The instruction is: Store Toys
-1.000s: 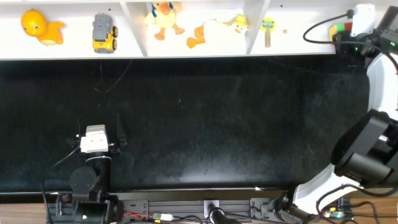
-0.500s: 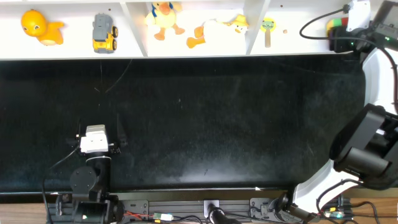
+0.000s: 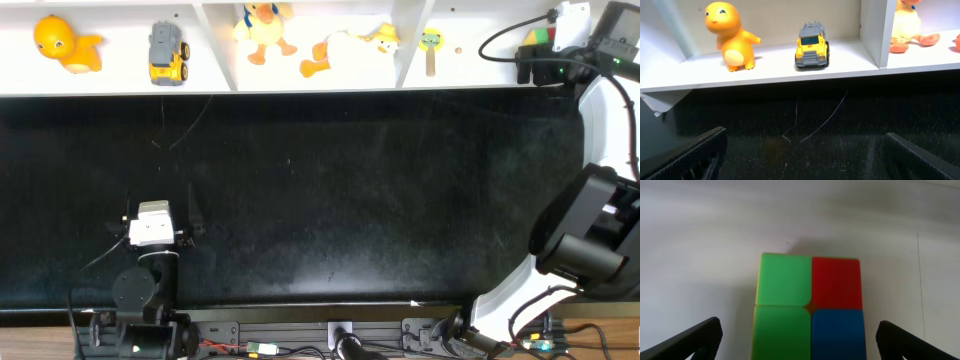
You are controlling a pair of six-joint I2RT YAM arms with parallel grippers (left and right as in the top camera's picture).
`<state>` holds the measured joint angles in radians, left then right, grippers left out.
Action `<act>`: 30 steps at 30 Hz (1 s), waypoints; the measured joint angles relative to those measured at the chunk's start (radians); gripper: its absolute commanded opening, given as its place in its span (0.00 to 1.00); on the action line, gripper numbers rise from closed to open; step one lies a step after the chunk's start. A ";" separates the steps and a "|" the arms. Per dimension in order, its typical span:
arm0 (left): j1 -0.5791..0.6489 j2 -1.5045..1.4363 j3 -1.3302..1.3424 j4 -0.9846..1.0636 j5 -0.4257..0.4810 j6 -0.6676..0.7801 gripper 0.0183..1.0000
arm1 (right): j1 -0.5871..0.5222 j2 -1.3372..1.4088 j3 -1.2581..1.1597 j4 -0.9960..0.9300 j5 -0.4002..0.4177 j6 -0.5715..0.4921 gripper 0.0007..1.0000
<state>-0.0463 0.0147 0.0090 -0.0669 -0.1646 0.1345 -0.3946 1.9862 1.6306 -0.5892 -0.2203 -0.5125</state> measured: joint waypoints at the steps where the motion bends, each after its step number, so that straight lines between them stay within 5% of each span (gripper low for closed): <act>1: 0.000 0.000 0.000 0.000 0.000 0.000 1.00 | 0.000 -0.008 0.000 -0.014 0.001 0.002 1.00; 18: 0.000 0.000 0.000 0.000 0.000 0.000 1.00 | 0.000 -0.215 -0.020 -0.235 -0.001 0.037 0.99; 30: 0.000 0.000 0.000 0.000 0.000 0.000 1.00 | 0.000 -0.603 -0.369 -0.217 -0.018 0.059 1.00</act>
<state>-0.0463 0.0147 0.0090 -0.0669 -0.1642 0.1345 -0.3946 1.3830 1.2621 -0.8066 -0.2386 -0.4538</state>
